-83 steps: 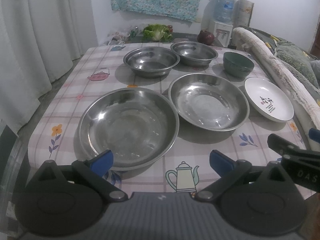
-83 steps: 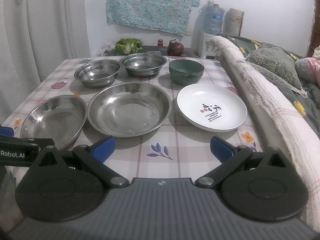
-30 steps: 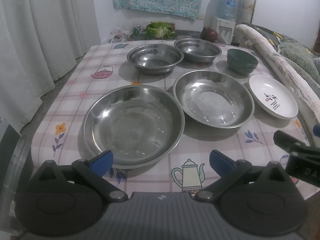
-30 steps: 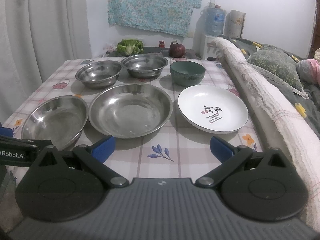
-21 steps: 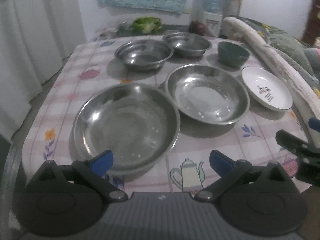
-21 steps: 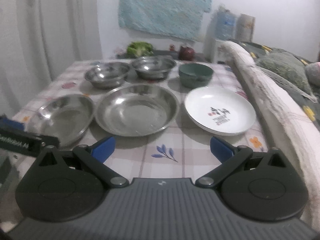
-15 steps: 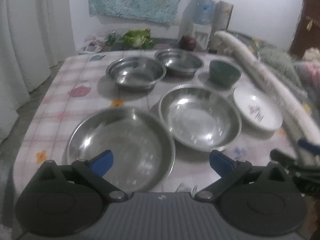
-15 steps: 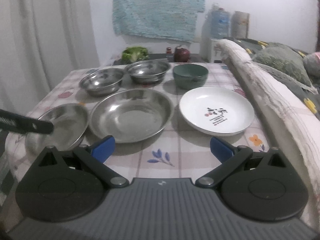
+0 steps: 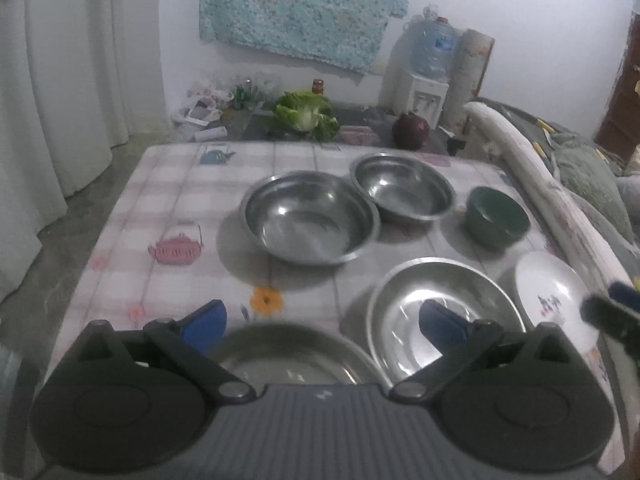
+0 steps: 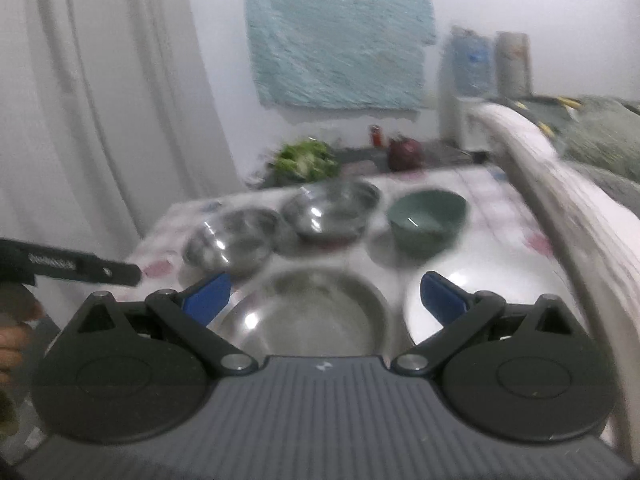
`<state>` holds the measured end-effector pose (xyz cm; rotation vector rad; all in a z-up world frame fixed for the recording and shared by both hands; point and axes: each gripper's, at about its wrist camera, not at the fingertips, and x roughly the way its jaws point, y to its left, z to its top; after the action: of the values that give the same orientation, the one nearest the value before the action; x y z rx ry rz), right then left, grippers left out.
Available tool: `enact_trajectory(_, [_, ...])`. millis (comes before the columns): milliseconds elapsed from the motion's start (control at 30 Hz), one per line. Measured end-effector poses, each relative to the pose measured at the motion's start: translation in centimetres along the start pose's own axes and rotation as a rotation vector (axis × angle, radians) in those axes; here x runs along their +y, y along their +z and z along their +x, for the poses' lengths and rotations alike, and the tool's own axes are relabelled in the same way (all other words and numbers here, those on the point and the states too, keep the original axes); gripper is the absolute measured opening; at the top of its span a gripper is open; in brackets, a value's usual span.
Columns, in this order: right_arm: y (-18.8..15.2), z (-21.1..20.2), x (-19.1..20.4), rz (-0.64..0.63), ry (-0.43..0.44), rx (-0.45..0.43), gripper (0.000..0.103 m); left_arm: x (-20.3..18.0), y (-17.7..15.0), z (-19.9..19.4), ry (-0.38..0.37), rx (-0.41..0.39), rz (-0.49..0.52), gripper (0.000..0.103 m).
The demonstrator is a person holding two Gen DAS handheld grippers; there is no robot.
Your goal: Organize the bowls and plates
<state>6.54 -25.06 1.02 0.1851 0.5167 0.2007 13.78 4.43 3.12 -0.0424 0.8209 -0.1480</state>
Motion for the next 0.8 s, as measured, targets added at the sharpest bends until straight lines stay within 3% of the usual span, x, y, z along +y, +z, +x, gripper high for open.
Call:
enact_trajectory(200, [3.7, 7.7, 1.9, 0.012, 0.137, 0.052, 0.100, 2.5, 2.9, 3.5, 0.015, 0.049, -0.033, 0.103])
enact_trajectory(333, [4.6, 13.5, 3.0, 0.055, 0.186, 0.126, 0.096, 4.5, 4.2, 6.0, 0.012, 0.033, -0.060, 0.103])
enact_trajectory(600, [4.3, 23.5, 3.2, 0.084, 0.190, 0.304, 0.054, 4.9, 6.8, 11.7, 0.134, -0.002, 0.033, 0.101])
enact_trajectory(700, [4.4, 25.2, 2.8, 0.083, 0.184, 0.338, 0.050, 4.5, 7.2, 13.9, 0.186, -0.007, 0.092, 0.091])
enact_trajectory(800, [4.3, 26.9, 2.5, 0.086, 0.176, 0.363, 0.045, 4.8, 7.4, 16.1, 0.184, 0.028, 0.078, 0.086])
